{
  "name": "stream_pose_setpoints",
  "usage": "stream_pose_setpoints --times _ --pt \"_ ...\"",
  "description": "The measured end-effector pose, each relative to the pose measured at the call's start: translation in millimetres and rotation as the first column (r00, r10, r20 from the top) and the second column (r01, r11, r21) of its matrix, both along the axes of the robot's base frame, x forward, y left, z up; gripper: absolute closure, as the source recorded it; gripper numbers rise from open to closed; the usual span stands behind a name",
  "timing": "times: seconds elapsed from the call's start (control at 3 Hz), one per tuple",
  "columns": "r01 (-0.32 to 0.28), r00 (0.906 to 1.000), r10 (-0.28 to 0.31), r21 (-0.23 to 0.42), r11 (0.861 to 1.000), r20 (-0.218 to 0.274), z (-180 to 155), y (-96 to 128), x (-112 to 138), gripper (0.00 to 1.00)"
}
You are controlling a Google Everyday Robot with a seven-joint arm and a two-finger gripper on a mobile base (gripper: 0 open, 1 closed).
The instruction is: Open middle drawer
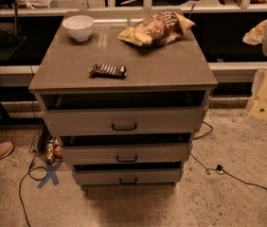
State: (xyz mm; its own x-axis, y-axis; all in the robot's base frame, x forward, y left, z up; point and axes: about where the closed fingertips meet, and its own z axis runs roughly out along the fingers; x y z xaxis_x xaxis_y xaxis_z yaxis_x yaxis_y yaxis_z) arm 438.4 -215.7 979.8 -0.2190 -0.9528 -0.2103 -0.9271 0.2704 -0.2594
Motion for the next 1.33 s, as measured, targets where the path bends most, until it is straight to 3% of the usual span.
stream_pose_setpoints --times 0.33,0.67,1.0,1.33 --pt "0.001 1.0000 -0.001 0.000 1.000 0.002 0.1 0.0 0.3 0.00" --pt "-0.003 1.0000 0.003 0.012 1.000 -0.002 -29.2 -3.4 11.1 0.00" --pt "-0.038 0.9984 0.040 0.054 0.998 -0.040 -120.0 -2.7 34.8 0.00" --pt "-0.095 0.9934 0.102 0.111 0.989 -0.054 -227.1 21.4 62.5 0.00"
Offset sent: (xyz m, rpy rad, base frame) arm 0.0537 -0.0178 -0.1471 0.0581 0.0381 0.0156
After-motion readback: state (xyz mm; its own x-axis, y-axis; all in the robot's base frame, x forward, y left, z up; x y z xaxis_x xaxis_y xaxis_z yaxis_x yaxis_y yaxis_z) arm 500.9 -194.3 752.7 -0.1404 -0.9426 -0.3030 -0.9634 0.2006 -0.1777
